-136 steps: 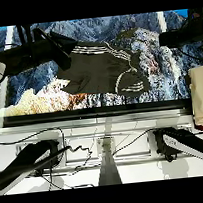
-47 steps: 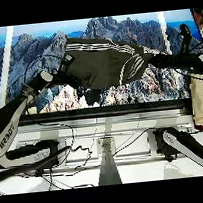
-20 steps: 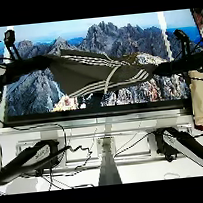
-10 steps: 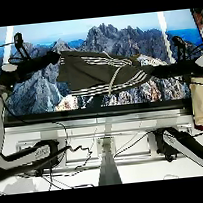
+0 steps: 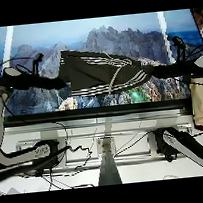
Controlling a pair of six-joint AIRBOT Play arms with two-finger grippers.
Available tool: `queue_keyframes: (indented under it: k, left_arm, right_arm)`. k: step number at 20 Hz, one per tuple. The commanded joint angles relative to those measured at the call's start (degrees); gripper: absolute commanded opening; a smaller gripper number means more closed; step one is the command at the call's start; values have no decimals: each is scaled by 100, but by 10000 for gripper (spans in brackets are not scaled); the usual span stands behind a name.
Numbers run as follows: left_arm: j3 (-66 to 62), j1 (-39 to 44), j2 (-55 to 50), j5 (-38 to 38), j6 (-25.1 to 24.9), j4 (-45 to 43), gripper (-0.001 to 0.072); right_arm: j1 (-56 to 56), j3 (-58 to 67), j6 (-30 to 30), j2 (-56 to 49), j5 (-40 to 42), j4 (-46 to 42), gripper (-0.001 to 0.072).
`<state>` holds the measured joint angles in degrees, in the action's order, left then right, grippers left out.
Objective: Fold the clothes and pants, and hang the long-sleeved shirts on hangers.
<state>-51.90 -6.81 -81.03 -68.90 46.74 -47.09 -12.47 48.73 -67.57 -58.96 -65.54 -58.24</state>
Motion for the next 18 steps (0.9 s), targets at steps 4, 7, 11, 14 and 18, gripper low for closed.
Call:
queue_keyframes:
  k: [4, 7, 11, 14, 18]
  left_arm:
    - [136, 345, -656, -243, 15, -175, 567]
    - [136, 704, -841, 90, 17, -175, 547]
    - [129, 874, -855, 741, 26, 2, 289]
    - [22, 761, -831, 737, 20, 448, 13]
    - [-505, 610, -496, 538, 42, 614, 12]
  right_arm:
    - [2, 2, -76, -2, -87, 11, 24]
    - [2, 2, -76, -2, -90, 15, 23]
    - [0, 2, -74, -2, -85, 85, 24]
    - [0, 2, -74, 0, -79, 168, 24]
    - [0, 201, -70, 4, 2, 164, 23]
